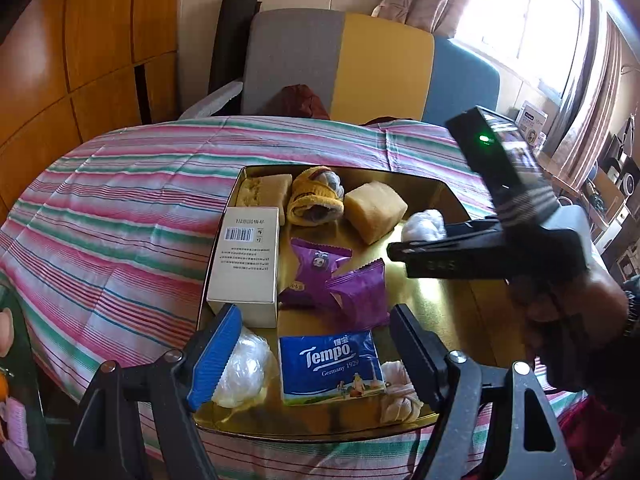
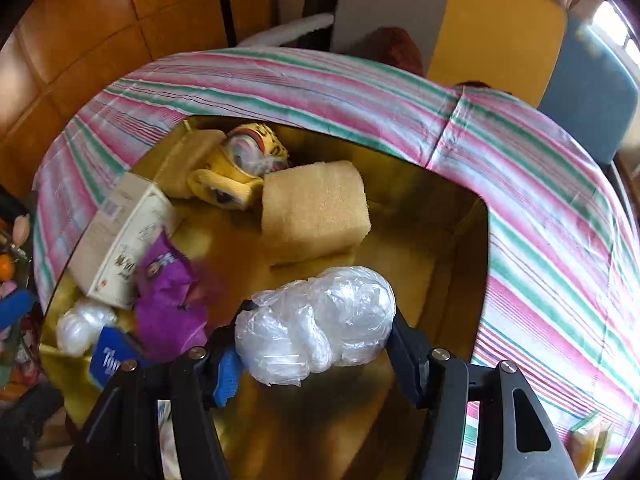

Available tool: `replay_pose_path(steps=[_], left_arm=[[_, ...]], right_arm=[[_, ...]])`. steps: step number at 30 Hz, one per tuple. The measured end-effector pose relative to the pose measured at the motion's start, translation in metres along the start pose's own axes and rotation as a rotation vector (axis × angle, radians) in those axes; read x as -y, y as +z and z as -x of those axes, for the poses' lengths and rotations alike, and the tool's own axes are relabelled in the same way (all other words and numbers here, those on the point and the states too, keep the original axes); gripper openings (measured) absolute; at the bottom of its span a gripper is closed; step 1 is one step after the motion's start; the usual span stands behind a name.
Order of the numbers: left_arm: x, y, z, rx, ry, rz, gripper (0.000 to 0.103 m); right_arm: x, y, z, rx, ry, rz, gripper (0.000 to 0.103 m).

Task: Organize objects
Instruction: 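Carry the white plastic bag into the tray and open the right gripper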

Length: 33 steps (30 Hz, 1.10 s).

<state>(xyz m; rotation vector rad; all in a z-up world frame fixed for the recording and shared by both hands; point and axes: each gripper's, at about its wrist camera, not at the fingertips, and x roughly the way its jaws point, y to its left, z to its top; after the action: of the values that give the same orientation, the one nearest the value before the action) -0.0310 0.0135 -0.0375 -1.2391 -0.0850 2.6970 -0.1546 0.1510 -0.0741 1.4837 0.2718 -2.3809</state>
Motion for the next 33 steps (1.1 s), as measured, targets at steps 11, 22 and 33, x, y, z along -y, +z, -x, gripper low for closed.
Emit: replay_pose_path(steps=[11, 22, 33], left_arm=[[-0.003, -0.001, -0.001, -0.003, 0.011, 0.01, 0.078], [0.001, -0.002, 0.004, 0.002, -0.008, 0.009, 0.078], [0.019, -0.001, 0.003, -0.027, -0.046, -0.015, 0.077]], right_arm=[[-0.011, 0.005, -0.006, 0.037, 0.058, -0.016, 0.071], [0.017, -0.013, 0.048, 0.15, 0.073, -0.096, 0.08], [0.117, -0.084, 0.104, 0.203, -0.044, -0.252, 0.084]])
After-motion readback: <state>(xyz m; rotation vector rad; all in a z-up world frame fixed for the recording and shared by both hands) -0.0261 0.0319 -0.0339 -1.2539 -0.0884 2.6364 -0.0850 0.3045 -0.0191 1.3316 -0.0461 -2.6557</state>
